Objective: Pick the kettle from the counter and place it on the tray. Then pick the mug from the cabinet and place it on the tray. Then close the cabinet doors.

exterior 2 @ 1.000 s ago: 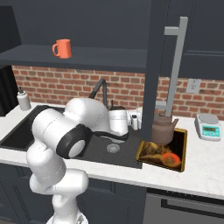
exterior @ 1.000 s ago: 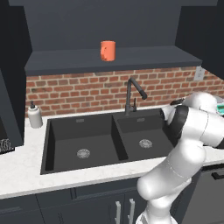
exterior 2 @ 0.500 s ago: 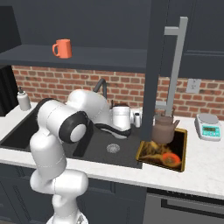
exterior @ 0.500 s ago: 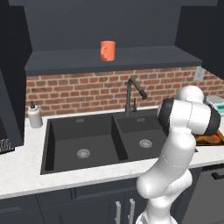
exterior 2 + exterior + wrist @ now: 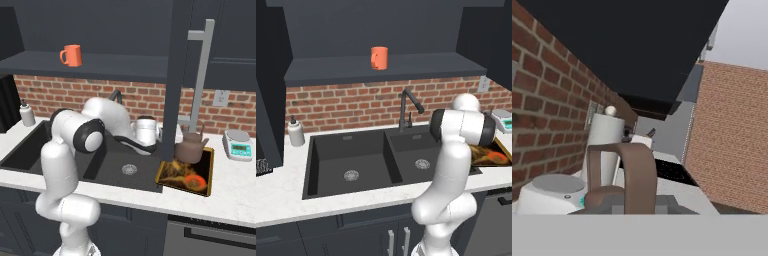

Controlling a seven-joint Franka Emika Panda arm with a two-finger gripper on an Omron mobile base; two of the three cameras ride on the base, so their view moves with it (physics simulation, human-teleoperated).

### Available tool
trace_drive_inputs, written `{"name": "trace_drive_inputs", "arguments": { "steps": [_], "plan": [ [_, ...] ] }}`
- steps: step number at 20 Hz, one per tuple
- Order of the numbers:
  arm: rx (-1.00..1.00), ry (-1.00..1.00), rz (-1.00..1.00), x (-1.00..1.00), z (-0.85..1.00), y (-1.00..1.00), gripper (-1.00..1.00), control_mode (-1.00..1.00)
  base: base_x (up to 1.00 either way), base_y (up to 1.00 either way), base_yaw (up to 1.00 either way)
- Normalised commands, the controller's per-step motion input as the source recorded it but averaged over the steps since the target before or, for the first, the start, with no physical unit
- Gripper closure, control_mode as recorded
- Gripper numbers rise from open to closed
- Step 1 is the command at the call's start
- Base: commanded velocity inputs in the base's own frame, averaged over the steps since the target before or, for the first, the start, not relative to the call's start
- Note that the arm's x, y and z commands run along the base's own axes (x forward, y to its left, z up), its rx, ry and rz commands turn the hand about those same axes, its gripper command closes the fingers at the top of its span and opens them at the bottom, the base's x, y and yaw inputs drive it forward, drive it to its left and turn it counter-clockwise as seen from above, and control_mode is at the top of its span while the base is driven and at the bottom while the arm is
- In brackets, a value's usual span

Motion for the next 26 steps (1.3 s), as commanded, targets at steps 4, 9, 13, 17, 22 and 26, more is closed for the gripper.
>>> {"name": "trace_drive_inputs", "arguments": {
  "steps": [4,9,13,17,22,26],
  "plan": [
    [0.06,-0.16,0.03,0.0,-0.53,-0.13,1.0,-1.0,0.0,0.0,0.0],
    [0.04,-0.24,0.04,0.03,-0.39,-0.1,1.0,-1.0,0.0,0.0,0.0],
    [0.03,-0.25,0.06,0.03,-0.39,-0.11,1.0,-1.0,0.0,0.0,0.0],
    [0.0,-0.23,0.05,0.0,-0.53,-0.13,1.0,-1.0,0.0,0.0,0.0],
    [0.0,-0.19,0.04,0.0,-0.6,-0.15,1.0,-1.0,0.0,0.0,0.0],
    [0.0,-0.15,0.02,0.0,-0.68,-0.14,1.0,-1.0,0.0,0.0,0.0]
  ]
}}
